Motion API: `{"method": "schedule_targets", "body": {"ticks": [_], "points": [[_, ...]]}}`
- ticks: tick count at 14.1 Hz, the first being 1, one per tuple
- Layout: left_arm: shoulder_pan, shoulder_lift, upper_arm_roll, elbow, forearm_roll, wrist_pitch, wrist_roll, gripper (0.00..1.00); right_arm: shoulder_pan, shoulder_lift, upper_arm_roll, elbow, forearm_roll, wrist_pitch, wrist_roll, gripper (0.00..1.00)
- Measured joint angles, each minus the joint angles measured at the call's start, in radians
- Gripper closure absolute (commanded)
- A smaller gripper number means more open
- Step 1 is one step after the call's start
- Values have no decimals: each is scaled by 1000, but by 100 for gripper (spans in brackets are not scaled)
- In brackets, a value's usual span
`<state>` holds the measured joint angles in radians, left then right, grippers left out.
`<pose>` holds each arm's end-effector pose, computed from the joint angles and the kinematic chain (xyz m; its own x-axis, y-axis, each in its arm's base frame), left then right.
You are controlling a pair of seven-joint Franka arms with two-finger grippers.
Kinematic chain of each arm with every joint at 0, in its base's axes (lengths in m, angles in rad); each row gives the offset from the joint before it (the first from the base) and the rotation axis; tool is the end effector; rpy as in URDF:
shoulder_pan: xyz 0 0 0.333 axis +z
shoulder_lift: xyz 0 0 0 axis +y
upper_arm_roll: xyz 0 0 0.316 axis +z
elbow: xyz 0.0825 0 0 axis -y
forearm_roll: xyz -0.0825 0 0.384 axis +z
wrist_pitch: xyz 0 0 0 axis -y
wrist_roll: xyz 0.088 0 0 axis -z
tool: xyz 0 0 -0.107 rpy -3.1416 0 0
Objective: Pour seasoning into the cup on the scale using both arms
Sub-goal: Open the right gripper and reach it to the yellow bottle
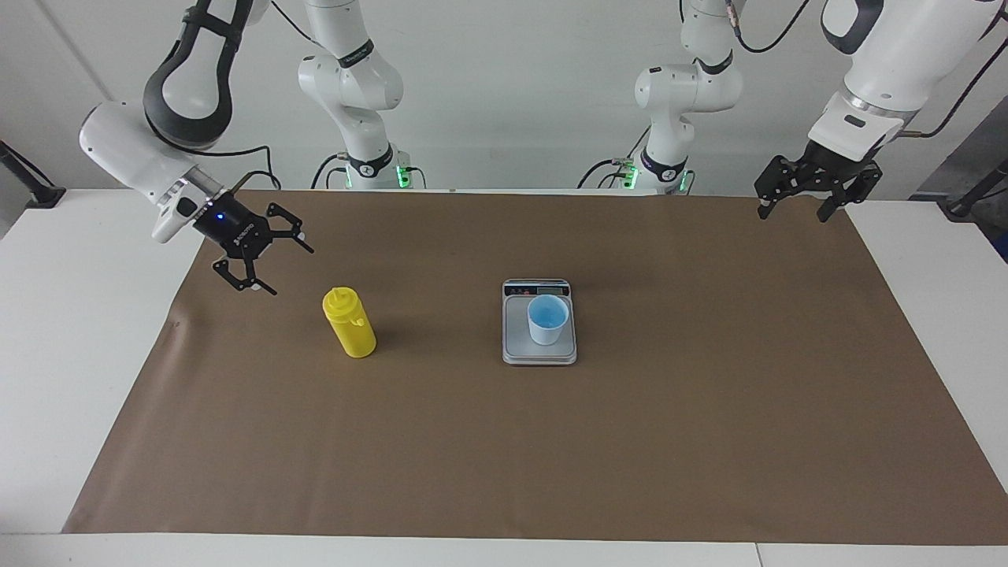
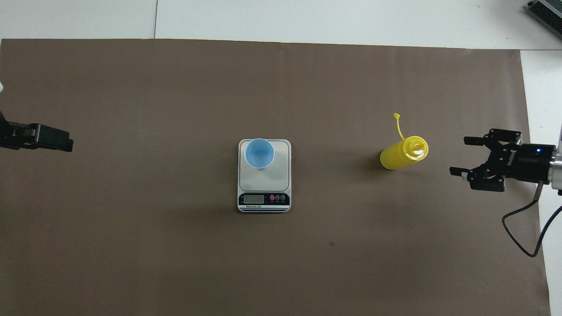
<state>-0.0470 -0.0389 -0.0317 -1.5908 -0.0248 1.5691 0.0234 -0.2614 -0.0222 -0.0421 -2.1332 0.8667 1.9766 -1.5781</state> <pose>0.5404 -0.0456 0.6363 0.9946 -0.1019 0.0177 -0.1023 -0.9945 0.0232 0.5218 -0.1127 0.4254 0.5616 0.5041 0.6561 0.7916 -0.5580 -0.2489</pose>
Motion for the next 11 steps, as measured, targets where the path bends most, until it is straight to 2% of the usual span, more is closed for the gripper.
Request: {"method": "schedule_targets", "body": {"ticks": [6,11], "points": [[0,-1,0,0,1,-14,-3,0,-5,63,1,-55,154,2,-255,0],[0,-2,0,-1,1,-14,-12,0,-5,85,1,-116,272,27,-392,0]]}}
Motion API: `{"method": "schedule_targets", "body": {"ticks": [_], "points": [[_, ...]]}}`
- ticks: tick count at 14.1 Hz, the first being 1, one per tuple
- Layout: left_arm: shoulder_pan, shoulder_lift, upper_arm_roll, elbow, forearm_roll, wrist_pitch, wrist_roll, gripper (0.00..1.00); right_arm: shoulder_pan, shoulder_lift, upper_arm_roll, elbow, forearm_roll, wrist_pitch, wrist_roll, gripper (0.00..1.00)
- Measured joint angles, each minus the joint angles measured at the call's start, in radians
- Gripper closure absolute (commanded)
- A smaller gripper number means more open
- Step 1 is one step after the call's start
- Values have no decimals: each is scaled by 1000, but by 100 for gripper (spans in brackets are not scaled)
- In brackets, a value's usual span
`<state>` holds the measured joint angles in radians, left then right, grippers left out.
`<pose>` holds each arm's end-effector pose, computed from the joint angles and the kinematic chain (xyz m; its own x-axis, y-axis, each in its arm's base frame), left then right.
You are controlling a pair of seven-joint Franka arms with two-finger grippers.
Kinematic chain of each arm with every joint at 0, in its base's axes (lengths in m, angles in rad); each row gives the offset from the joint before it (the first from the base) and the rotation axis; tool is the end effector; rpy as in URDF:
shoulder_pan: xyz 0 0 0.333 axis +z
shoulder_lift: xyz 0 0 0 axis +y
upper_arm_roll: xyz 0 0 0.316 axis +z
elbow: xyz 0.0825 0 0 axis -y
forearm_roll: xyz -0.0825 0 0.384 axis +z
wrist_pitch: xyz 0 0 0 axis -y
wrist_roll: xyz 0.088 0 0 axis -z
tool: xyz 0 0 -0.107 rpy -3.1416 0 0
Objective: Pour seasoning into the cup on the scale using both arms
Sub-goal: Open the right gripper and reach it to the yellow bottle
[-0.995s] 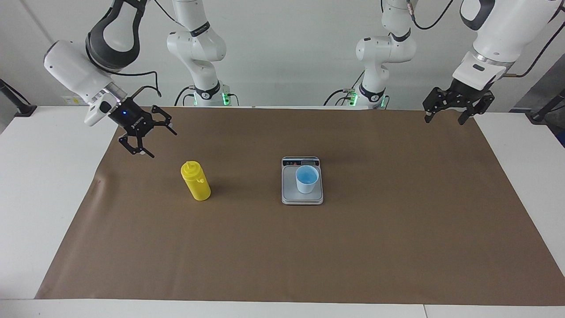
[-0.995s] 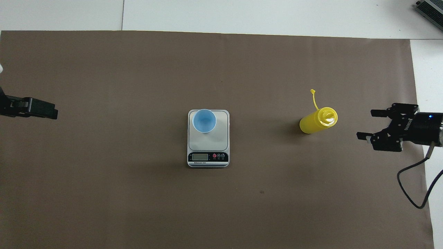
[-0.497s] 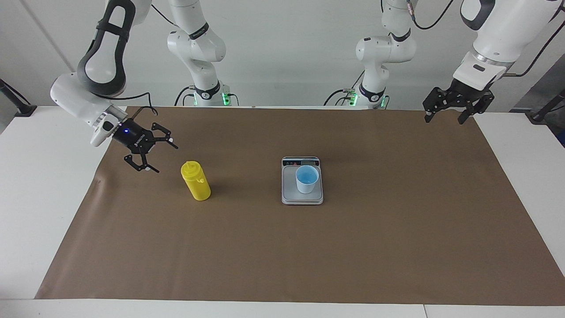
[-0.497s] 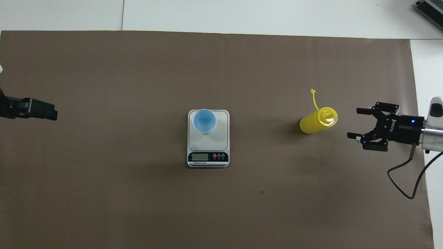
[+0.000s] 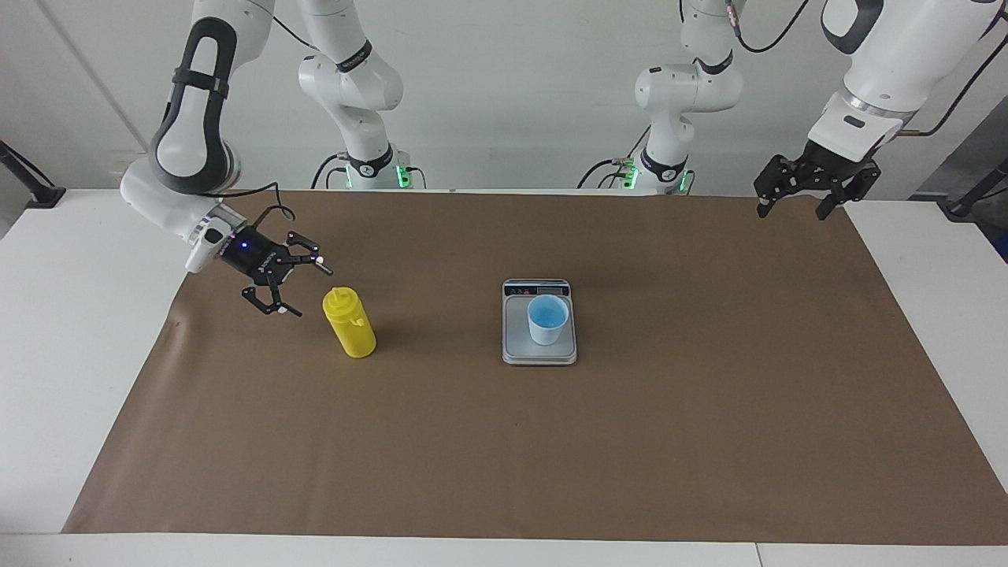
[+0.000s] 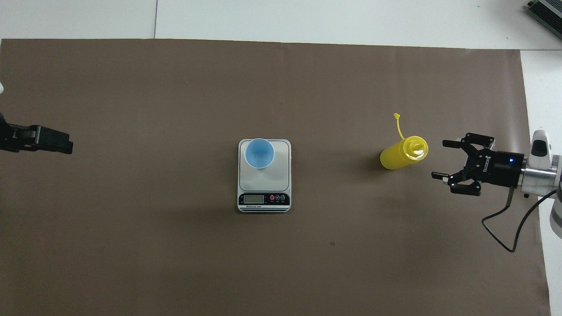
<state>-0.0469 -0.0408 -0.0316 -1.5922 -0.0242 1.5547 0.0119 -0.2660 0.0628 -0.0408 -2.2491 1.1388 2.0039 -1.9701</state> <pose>0.5383 -0.0454 0.6353 0.9959 -0.0906 0.0036 -0.0907 -0.9956 0.0229 0.5086 -0.1037 0.3419 0.4081 0.4330 0.8037 0.8625 -0.4713 -0.1841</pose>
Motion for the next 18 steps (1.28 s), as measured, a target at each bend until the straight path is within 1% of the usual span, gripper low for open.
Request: {"method": "schedule_targets", "body": {"ticks": [2,4,7,9,11,14,15,16,18], "points": [[0,0,0,-1,0,0,-1,0,0,25,1,-12,25,2,-58,0],[0,0,0,-1,0,0,-2,0,4,56,2,-15,89,1,-112,0],[0,-1,0,-1,0,0,-2,0,14,141,6,-25,218,-20,-252,0],[0,-1,0,-1,0,0,-3,0,19,190,6,-22,282,-35,-302,0],[0,-1,0,-1,0,0,-3,0,44,199,6,-17,314,-37,-307,0],[0,-1,0,-1,0,0,-3,0,62,199,6,-6,326,-36,-307,0],[0,-1,0,-1,0,0,-3,0,62,199,6,-3,327,-36,-307,3],[0,-1,0,-1,0,0,-3,0,62,199,6,0,327,-36,-307,28],[0,-1,0,-1,0,0,-3,0,64,199,6,7,327,-36,-307,69]]}}
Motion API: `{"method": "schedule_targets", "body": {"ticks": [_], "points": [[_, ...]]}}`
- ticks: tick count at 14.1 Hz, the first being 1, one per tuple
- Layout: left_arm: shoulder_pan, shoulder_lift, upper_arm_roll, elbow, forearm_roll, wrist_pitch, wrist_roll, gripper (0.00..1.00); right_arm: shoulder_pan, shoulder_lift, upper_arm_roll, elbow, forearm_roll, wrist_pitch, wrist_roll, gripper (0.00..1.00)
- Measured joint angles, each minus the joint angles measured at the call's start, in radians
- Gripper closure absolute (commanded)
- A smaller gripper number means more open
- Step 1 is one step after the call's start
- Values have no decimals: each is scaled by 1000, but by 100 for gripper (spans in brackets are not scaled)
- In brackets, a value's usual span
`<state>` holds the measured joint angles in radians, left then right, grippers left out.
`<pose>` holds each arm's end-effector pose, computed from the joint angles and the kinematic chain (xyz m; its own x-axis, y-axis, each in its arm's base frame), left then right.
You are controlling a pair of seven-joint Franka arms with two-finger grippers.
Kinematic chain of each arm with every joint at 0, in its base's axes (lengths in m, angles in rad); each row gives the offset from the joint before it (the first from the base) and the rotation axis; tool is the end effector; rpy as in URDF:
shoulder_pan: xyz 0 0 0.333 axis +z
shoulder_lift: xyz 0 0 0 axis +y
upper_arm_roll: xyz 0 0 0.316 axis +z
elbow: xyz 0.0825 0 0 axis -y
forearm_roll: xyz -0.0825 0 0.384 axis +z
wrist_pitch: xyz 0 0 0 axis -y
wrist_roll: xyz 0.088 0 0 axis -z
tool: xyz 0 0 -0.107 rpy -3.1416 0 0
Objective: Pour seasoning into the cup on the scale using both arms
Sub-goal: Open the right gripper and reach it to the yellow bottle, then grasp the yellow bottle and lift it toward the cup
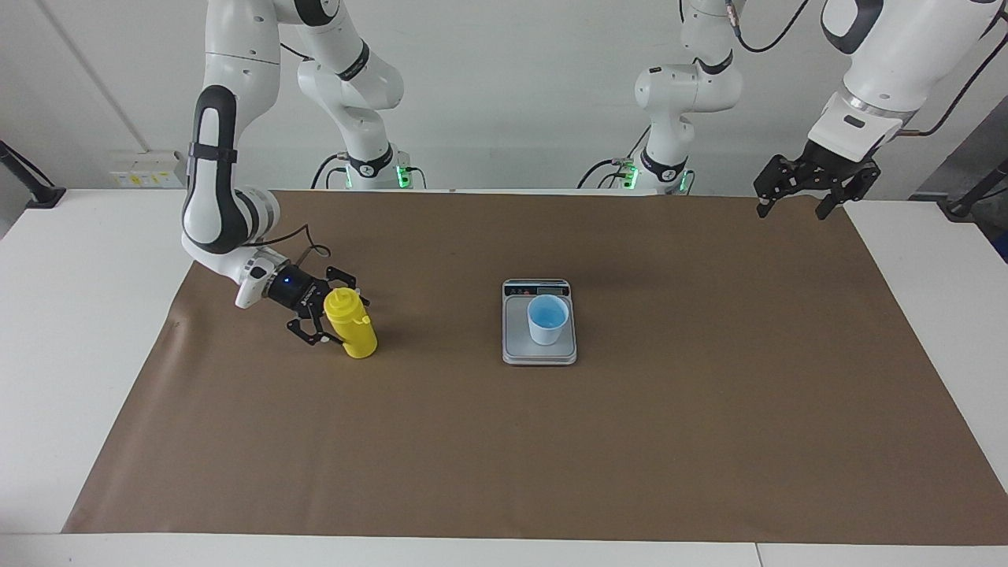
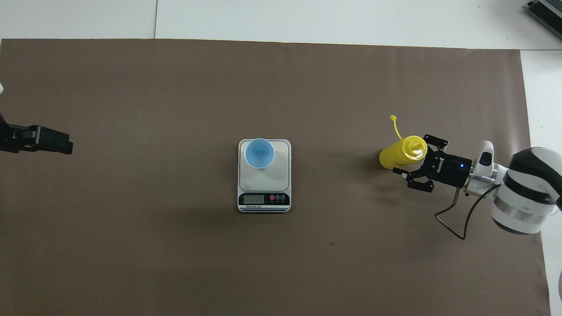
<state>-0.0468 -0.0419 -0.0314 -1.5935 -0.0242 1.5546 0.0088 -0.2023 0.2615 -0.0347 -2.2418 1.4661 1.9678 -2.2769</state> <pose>0.5380 -0.0452 0.6353 0.9962 -0.0873 0.0032 -0.0873 -0.9959 0.0229 0.5244 -0.0606 0.2548 0.3024 0.2742 0.9129 0.8816 -0.4445 -0.1586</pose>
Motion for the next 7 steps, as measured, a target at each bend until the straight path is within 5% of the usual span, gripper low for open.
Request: {"method": "schedule_targets", "body": {"ticks": [1,2,7], "points": [[0,0,0,0,0,0,0,0,2,0,0,4,0,0,0,90],[0,0,0,0,0,0,0,0,5,0,0,10,0,0,0,100],[0,0,0,0,0,0,0,0,18,-5,-1,63,-43,7,56,100]]}}
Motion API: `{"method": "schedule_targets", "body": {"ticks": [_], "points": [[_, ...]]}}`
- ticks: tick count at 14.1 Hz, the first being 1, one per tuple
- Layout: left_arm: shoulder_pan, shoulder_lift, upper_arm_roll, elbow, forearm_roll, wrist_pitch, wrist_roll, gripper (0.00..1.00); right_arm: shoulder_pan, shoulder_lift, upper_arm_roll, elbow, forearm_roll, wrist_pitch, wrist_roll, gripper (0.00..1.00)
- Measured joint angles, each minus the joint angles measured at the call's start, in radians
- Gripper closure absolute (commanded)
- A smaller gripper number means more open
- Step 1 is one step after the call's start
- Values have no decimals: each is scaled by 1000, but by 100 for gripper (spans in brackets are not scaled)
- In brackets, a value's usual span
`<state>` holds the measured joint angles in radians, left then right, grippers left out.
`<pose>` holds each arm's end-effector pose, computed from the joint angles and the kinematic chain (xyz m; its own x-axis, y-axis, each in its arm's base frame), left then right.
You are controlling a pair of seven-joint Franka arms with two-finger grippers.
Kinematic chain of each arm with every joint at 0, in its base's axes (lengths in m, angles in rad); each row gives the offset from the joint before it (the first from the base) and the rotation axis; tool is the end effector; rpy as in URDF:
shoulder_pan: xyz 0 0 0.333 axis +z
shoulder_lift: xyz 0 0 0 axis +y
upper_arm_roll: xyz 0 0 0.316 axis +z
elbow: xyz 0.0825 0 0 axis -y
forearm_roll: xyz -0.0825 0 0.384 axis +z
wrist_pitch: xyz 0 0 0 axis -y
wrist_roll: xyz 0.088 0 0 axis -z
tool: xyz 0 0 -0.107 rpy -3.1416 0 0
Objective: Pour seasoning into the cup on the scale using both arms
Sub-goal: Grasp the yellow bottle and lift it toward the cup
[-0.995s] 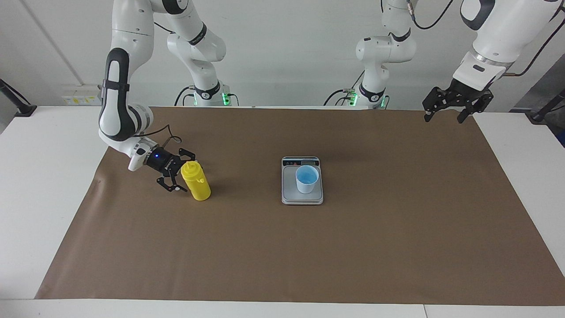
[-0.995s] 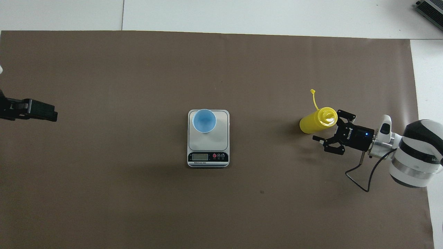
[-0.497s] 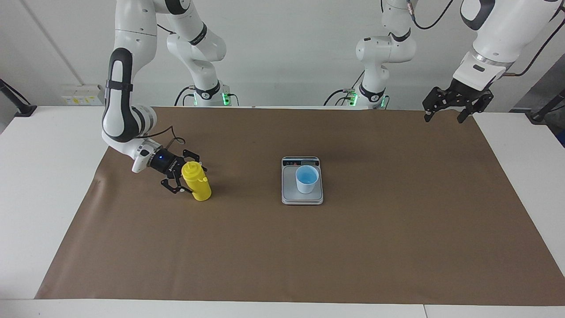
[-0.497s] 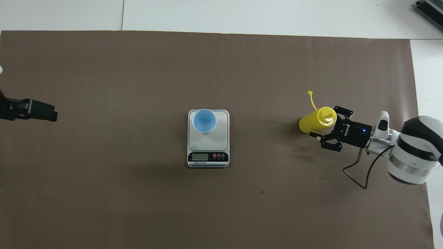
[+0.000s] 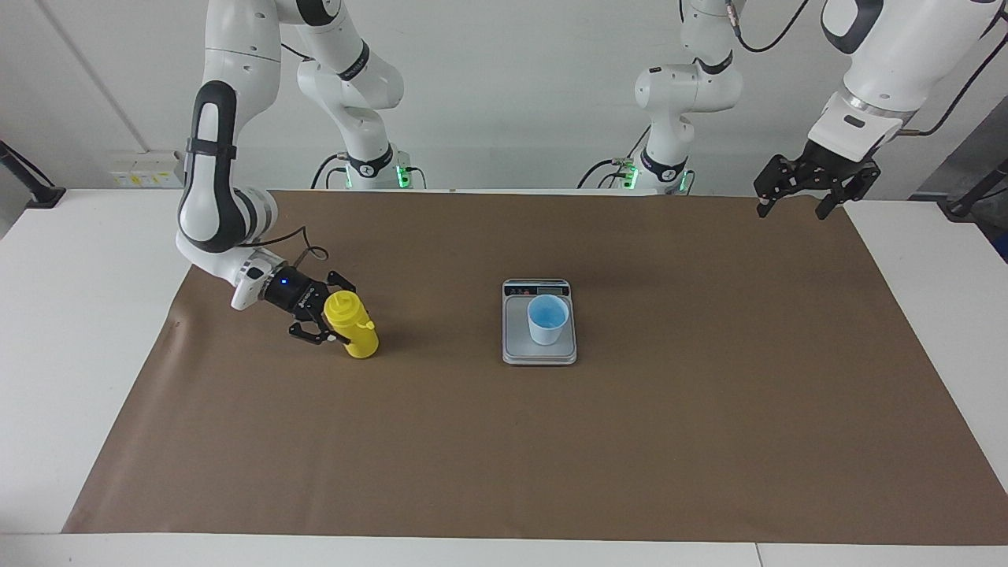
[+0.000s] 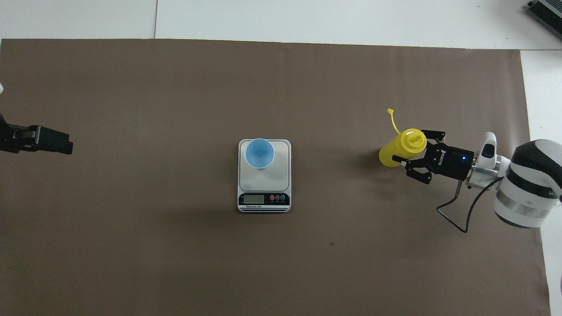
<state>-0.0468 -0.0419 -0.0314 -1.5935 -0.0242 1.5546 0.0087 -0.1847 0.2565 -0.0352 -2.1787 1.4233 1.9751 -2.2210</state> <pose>0.5380 -0.0452 0.6353 0.9962 -0.0872 0.0032 -0.0872 -0.9959 0.0229 0.5453 -0.0571 0.2790 0.2841 0.3063 0.9085 0.8943 -0.4262 -0.1360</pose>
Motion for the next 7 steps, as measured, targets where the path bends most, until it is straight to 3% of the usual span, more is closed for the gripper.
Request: {"method": "schedule_targets", "body": {"ticks": [7], "points": [[0,0,0,0,0,0,0,0,96,-125,4,93,-218,160,388,100]]}}
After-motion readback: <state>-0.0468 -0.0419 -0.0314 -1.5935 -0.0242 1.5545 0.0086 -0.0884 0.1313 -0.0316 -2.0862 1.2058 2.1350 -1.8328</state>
